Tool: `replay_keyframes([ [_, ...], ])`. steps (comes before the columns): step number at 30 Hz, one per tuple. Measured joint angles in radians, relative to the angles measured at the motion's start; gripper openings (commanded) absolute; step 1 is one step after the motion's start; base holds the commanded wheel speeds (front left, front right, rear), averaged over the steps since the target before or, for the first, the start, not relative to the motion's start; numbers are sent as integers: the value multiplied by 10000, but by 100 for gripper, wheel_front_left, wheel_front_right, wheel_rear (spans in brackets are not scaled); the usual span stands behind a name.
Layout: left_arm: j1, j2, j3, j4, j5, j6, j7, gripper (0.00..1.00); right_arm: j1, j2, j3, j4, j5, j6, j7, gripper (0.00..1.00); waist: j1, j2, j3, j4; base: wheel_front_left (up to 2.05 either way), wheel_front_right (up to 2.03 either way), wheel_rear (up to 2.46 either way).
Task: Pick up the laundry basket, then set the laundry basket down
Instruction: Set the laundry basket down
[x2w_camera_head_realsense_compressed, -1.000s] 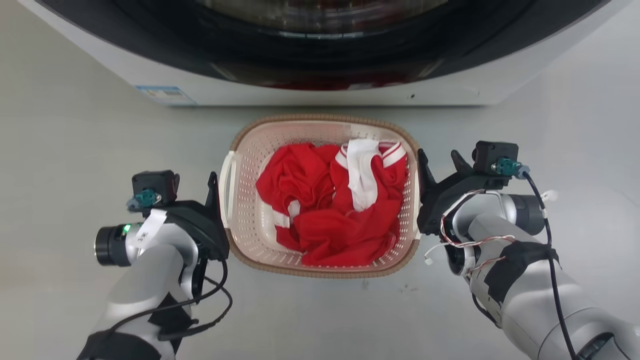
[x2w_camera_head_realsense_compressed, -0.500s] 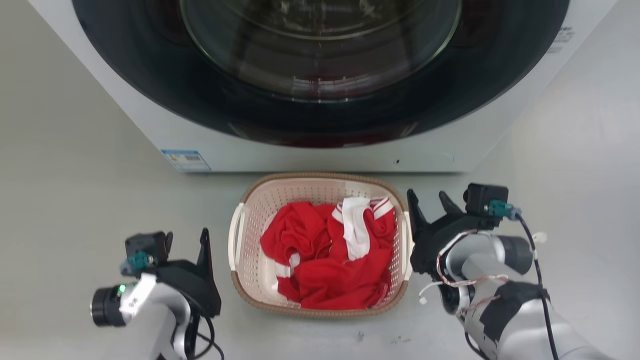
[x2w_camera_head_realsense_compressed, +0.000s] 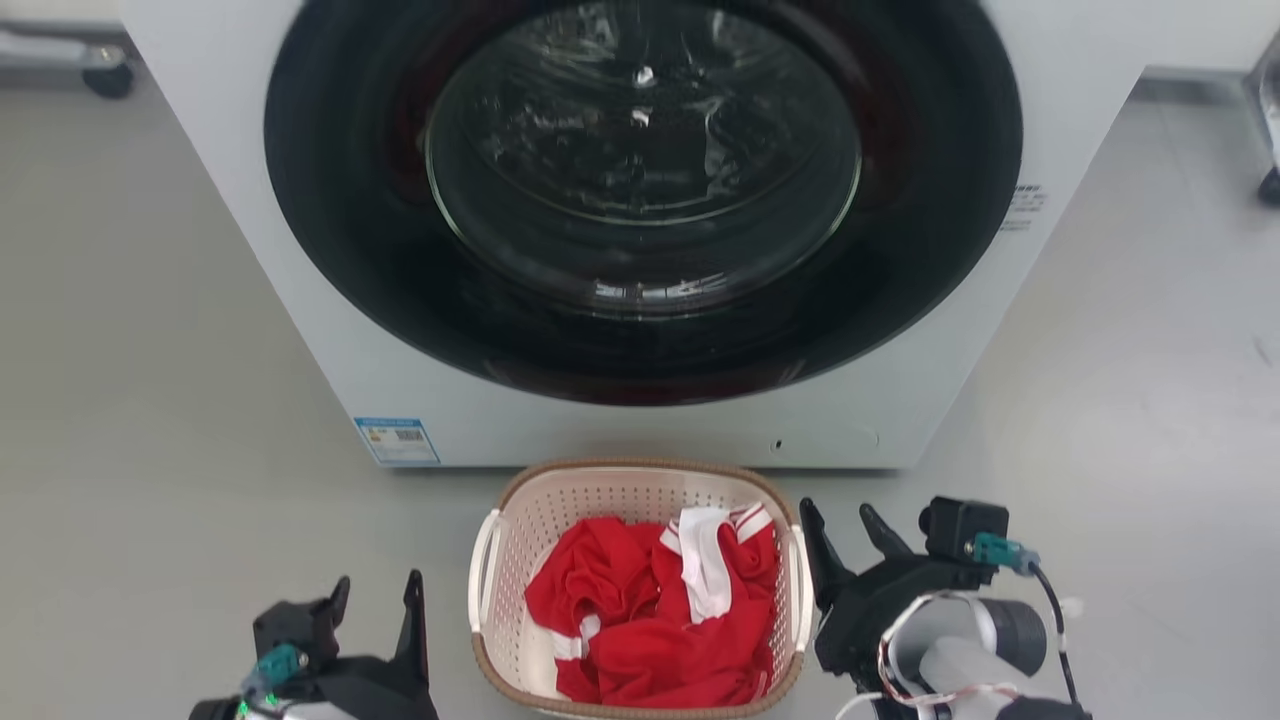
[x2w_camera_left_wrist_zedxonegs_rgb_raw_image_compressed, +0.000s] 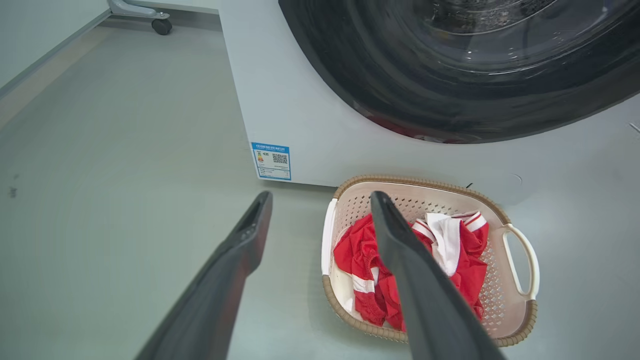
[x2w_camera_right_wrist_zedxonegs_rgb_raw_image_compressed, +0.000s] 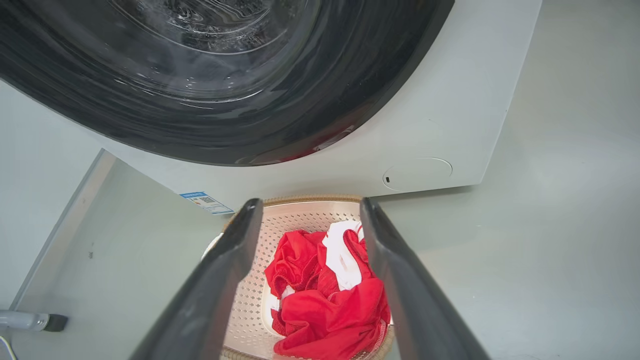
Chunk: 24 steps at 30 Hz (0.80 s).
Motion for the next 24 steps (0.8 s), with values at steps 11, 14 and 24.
replay_keyframes([
  [11,2243,138,667,-2439,761,104,0,100,2157,-408,-957,-1952,-1135,-90,2,100,1,0,-1200,-24,0,0,0],
  [14,2772,203,943,-3022,892,178,0,100,2718,-435,-1231,-2552,-1432,-100,0,100,0,0,-1427,-35,0,0,0],
  [24,3834,192,1578,-4594,1404,186,0,100,3955,-508,-2403,-4268,-2748,-130,0,100,2,1,-1605,-182,0,0,0],
])
